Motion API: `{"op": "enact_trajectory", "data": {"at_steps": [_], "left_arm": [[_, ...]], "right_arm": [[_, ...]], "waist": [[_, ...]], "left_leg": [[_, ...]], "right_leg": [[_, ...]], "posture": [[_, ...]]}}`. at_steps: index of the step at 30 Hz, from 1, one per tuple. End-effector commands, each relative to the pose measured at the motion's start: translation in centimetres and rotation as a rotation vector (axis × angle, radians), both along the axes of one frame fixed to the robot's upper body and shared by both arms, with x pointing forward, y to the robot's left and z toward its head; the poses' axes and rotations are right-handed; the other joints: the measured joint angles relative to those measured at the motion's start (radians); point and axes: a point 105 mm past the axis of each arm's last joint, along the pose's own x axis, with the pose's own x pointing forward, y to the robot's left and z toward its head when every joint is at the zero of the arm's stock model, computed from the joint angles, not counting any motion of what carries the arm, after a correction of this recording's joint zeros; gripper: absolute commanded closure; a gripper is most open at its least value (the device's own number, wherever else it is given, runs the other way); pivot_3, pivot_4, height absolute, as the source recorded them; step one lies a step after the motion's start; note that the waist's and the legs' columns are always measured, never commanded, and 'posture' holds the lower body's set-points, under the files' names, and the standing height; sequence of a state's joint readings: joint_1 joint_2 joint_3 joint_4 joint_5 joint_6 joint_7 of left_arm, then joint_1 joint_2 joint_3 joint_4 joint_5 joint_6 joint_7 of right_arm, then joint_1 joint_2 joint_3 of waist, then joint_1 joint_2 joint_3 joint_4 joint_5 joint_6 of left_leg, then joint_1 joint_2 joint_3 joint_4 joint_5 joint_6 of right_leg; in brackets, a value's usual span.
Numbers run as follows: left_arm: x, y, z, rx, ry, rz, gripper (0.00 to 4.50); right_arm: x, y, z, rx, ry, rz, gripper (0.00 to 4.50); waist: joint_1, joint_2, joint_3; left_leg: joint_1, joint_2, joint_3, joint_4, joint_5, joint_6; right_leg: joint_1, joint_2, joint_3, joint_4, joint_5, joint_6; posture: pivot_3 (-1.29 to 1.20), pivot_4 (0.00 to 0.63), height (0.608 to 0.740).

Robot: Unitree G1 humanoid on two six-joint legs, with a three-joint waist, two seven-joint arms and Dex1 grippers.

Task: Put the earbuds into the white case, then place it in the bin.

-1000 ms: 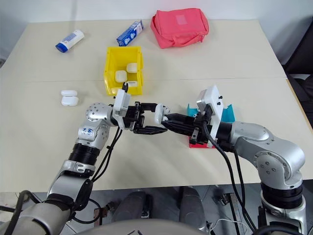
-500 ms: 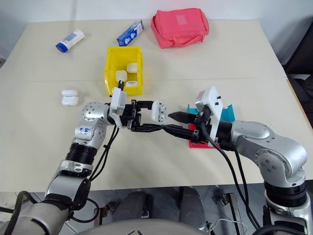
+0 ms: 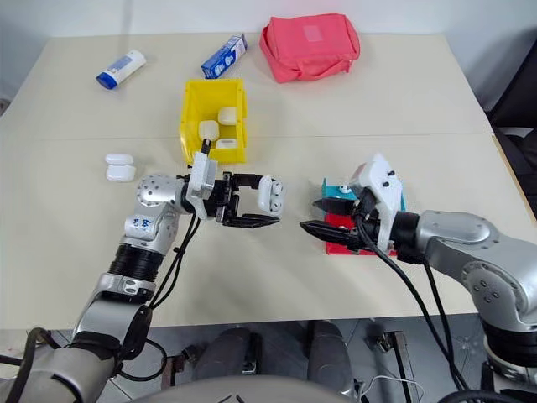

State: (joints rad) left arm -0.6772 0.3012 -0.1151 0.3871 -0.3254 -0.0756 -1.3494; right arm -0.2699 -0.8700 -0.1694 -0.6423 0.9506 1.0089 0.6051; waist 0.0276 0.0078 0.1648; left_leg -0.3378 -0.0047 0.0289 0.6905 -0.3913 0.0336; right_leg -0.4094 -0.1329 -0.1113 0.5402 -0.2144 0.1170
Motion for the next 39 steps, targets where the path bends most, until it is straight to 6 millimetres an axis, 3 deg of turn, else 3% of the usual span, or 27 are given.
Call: {"op": "enact_trajectory", "data": {"at_steps": [1, 4, 8, 14, 19, 24, 32, 36, 39], "left_arm": [[1.0, -0.4, 0.3, 0.100, -0.075, 0.027, 1.72], [1.2, -0.8, 0.1, 0.158, -0.147, 0.016, 1.72], [1.8, -1.2, 0.1, 0.171, -0.151, 0.026, 1.72], [2.1, -1.7, 0.1, 0.185, -0.162, 0.010, 1.72], [2.2, -2.0, 0.1, 0.186, -0.166, 0.003, 1.72], [2.7, -1.9, 0.4, 0.155, -0.170, 0.034, 1.72], [3.3, -1.0, 1.1, 0.109, -0.161, 0.092, 1.72], [4.2, -0.6, 2.8, 0.008, -0.139, 0.158, 1.72], [4.7, -0.4, 4.0, -0.062, -0.113, 0.199, 1.72]], "right_arm": [[-0.5, 0.3, 2.7, -0.091, -0.140, 0.012, 3.34], [-0.3, 2.1, 4.0, -0.138, -0.205, 0.062, 4.42], [0.9, 4.3, 4.6, -0.169, -0.235, 0.084, 4.47], [3.0, 6.6, 2.9, -0.260, -0.218, 0.126, 4.47], [4.4, 7.5, 2.2, -0.271, -0.219, 0.124, 4.47], [4.1, 5.7, 1.3, -0.306, -0.186, 0.081, 4.47], [3.0, 2.0, 1.5, -0.315, -0.160, -0.021, 4.47], [1.8, -0.3, 3.3, -0.178, -0.195, -0.058, 4.47], [0.2, -1.2, 4.5, 0.010, -0.202, 0.019, 3.90]], "waist": [[0.000, 0.000, 0.000], [-0.002, 0.000, 0.000], [-0.004, 0.000, 0.000], [-0.004, 0.000, 0.000], [-0.004, -0.001, 0.000], [-0.003, -0.001, 0.000], [-0.003, -0.002, 0.000], [-0.002, -0.003, 0.000], [0.004, -0.004, 0.000]], "left_leg": [[0.000, 0.000, 0.000, 0.000, 0.000, 0.000], [0.000, 0.001, 0.000, 0.000, 0.000, -0.001], [0.000, 0.003, 0.000, -0.004, 0.000, -0.003], [0.000, 0.001, 0.001, -0.005, 0.001, -0.002], [0.000, -0.001, 0.001, -0.005, 0.002, 0.000], [-0.001, -0.001, 0.001, -0.005, 0.002, -0.001], [-0.001, 0.000, 0.001, -0.005, 0.003, -0.001], [-0.001, 0.000, 0.000, -0.005, 0.003, -0.002], [-0.001, 0.000, 0.000, -0.005, 0.003, -0.002]], "right_leg": [[0.000, 0.000, 0.000, -0.001, 0.000, 0.000], [-0.001, -0.001, 0.000, -0.003, 0.000, 0.000], [-0.001, -0.001, 0.000, -0.001, 0.000, -0.001], [-0.002, 0.001, -0.001, 0.000, 0.000, -0.001], [-0.002, 0.000, -0.001, 0.000, 0.001, -0.001], [-0.002, 0.001, -0.004, 0.000, 0.001, -0.001], [-0.002, 0.000, -0.005, 0.000, 0.001, 0.000], [-0.002, 0.001, -0.005, -0.001, 0.001, 0.000], [0.000, 0.001, -0.006, -0.002, 0.002, 0.000]], "posture": [[0.00, 0.150, 0.740], [0.00, 0.150, 0.740], [0.00, 0.150, 0.740], [0.00, 0.150, 0.740], [0.00, 0.150, 0.740], [0.00, 0.150, 0.740], [0.00, 0.150, 0.740], [0.00, 0.150, 0.740], [0.00, 0.150, 0.740]]}}
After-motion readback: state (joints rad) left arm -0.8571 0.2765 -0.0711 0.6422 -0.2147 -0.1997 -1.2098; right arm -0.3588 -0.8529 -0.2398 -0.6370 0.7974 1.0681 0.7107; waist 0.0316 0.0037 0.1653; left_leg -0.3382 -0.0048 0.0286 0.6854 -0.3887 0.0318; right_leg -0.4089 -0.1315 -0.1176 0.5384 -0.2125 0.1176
